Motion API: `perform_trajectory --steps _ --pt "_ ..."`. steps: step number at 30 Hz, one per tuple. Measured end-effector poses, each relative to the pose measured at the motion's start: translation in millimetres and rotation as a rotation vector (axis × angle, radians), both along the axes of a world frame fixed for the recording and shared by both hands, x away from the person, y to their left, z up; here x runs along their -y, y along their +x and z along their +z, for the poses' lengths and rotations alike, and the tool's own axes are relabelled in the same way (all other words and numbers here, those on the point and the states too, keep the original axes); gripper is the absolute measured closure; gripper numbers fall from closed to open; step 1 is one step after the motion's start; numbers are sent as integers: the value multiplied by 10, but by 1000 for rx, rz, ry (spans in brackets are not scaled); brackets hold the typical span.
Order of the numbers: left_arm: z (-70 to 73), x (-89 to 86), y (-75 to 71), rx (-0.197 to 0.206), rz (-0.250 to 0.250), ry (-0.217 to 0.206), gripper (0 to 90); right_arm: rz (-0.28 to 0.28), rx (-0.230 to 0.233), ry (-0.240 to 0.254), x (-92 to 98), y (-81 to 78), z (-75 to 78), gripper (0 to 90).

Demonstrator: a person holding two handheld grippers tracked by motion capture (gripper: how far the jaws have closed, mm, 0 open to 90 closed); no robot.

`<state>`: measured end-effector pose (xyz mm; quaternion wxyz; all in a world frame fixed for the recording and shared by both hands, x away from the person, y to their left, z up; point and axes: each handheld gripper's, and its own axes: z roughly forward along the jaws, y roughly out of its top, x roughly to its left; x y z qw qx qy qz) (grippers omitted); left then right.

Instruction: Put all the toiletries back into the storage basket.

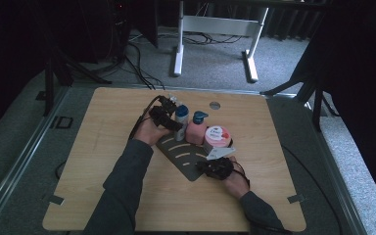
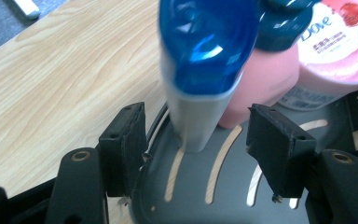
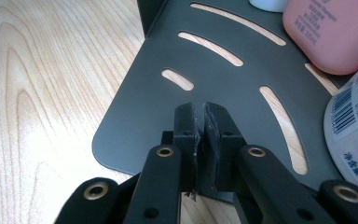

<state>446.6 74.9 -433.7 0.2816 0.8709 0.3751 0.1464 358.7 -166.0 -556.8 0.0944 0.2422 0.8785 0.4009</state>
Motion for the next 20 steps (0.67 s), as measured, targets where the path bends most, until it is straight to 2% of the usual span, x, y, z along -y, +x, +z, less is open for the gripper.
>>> perform_trajectory --steps 6,9,12,17,20 --pt "-47 -116 -86 8 16 -7 390 1 1 0 0 1 -1 834" --pt "-83 -158 -121 11 32 2 392 1 1 0 0 -1 -1 833" --pt "-123 -211 -171 20 45 -18 399 2 3 -1 -1 -1 0 832" --pt "-242 -283 -265 33 70 35 397 2 4 -3 -1 -3 0 831" --pt "-301 -367 -316 34 85 33 398 3 1 0 0 1 0 832"
